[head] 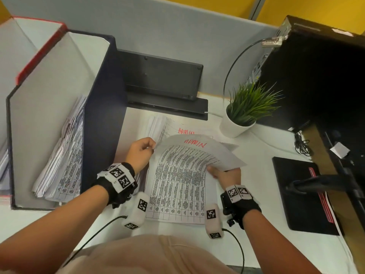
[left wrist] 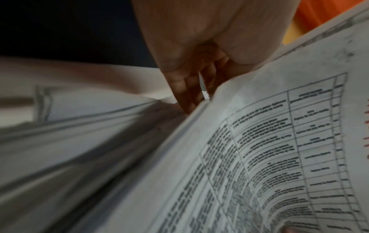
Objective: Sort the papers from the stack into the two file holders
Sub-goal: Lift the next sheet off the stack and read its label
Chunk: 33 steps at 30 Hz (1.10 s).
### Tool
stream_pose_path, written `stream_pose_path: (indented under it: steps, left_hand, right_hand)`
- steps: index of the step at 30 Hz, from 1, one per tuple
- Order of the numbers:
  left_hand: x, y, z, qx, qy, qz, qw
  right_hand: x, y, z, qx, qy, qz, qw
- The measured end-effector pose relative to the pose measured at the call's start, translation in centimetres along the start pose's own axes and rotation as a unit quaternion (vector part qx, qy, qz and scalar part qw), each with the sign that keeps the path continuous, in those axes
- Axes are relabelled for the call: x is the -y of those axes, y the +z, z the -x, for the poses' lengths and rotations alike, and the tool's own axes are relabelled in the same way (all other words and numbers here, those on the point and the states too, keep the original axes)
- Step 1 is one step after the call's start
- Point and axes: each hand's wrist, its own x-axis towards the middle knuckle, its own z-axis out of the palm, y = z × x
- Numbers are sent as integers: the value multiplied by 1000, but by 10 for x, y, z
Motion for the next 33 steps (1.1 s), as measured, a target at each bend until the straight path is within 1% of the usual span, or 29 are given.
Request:
stream_pose_path:
  steps: [2,3,4,5,6,7,8,9,12,14,16,18,20,21,22,24,26,28,30,31,32,33]
  left_hand:
    - [-2,0,-5,9,-18,5,1000]
    - [-4,-1,-7,4,-27,11,1000]
    - [-5,-2,-9,-5,-34,21,999]
    - [-7,-2,-11,-17,-41,35,998]
    - [-8,-3,-14,-29,-48,46,997]
    - [-10,-3,-18,-40,-59,42,997]
    - [-10,-4,-21,-48,-73,26,996]
    - [-10,-5,-25,-46,-91,-1,995]
    - [-9,-8,-33,-3,-152,-96,984]
    - [-11,-8,-36,12,-170,-138,976]
    - [-15,-4,-35,15,-172,-165,971]
    - [-15,-1,-34,2,-161,-193,968]
    - [-11,0,-34,-5,-139,-244,960]
    - [-10,0,-33,-6,-129,-261,957]
    - [-8,1,-33,-5,-126,-266,956]
    - [-9,0,-31,1,-121,-255,959]
    - [-10,-1,-28,9,-106,-264,959]
    - [-10,-1,-25,22,-79,-293,953]
    - [-13,1,-20,5,-30,-290,956]
    - [-13,2,-18,-8,2,-270,963]
    - [-13,3,-15,-17,33,-237,971]
    - [-13,5,-12,-21,57,-199,978]
  right_hand:
    - [-3,1,2,17,8,44,999]
    - [-4,1,2,20,11,39,999]
    - [-6,1,1,15,16,8,1000]
    - [-6,1,2,11,39,-53,998]
    - [-6,0,1,5,80,-139,987]
    - [-7,-1,0,4,119,-198,973]
    - [-8,-1,1,0,141,-228,963]
    - [-8,0,2,-5,147,-232,962]
    - [-8,2,5,-10,134,-219,966]
    - [-10,1,3,-8,122,-196,973]
    - [-11,1,5,2,69,-145,987]
    - [-10,4,8,0,38,-121,992]
    - [-9,7,11,-14,27,-137,990]
    - [-9,8,10,-22,34,-160,986]
    - [-8,7,8,-23,55,-190,980]
    - [-5,6,4,-16,118,-244,962]
    - [-4,5,2,-12,145,-254,956]
    - [-3,3,1,-8,134,-205,970]
    - [-3,1,2,-9,106,-85,991]
    - [-4,0,3,-9,72,-18,997]
    - [-7,0,2,-12,40,21,999]
    - [-9,0,3,-22,14,33,999]
